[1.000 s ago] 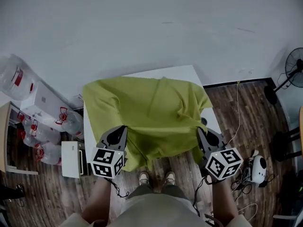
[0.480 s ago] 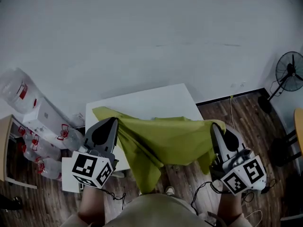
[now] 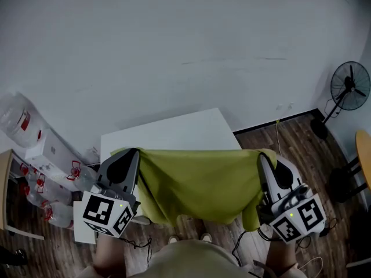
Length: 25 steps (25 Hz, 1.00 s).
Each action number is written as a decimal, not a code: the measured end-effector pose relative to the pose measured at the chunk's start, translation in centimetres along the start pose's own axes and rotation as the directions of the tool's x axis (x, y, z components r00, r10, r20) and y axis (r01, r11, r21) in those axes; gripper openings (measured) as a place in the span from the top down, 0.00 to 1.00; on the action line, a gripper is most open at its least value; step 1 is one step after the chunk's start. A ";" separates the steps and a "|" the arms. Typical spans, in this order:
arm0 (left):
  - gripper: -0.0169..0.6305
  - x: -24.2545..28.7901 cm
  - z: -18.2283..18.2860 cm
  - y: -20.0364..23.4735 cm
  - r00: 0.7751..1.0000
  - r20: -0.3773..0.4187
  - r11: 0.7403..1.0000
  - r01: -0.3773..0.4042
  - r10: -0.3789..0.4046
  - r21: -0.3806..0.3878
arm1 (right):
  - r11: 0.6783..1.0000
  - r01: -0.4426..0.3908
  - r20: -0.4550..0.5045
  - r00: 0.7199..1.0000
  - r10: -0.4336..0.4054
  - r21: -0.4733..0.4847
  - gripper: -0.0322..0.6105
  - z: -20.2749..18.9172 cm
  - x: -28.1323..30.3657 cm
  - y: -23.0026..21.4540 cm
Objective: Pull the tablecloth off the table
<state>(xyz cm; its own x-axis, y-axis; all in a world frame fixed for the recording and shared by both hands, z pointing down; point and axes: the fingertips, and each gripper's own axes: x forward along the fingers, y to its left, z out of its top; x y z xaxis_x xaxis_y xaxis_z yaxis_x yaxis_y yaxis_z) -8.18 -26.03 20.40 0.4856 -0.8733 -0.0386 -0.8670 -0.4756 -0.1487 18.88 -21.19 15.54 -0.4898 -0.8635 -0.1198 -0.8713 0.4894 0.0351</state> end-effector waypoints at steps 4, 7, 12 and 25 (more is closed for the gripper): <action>0.94 0.4 -1.8 -0.4 0.999 -0.051 1.000 0.011 -0.012 -0.005 | 1.000 0.007 -0.070 0.998 -0.005 0.027 0.90 -2.8 0.1 -0.7; 0.94 0.8 -3.4 -0.4 0.997 -0.082 1.000 0.017 -0.018 -0.019 | 0.999 0.013 -0.126 0.992 -0.008 0.041 0.90 -5.3 0.6 -1.1; 0.94 1.0 -7.0 -0.3 0.986 -0.167 1.000 0.002 -0.006 -0.027 | 0.997 0.019 -0.217 0.976 -0.002 0.073 0.90 -9.6 1.3 -1.0; 0.94 -0.4 -15.2 0.1 0.943 -0.331 0.993 -0.041 0.003 -0.109 | 0.991 -0.033 -0.354 0.932 0.076 0.126 0.90 -16.8 3.1 -0.2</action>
<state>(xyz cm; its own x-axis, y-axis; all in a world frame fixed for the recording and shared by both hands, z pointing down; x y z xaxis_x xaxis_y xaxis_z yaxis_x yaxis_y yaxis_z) -10.17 -27.36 35.40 0.4190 -0.8602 0.2908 -0.8932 -0.4480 -0.0384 17.01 -26.02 31.81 -0.5333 -0.8106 0.2420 -0.8440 0.5294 -0.0866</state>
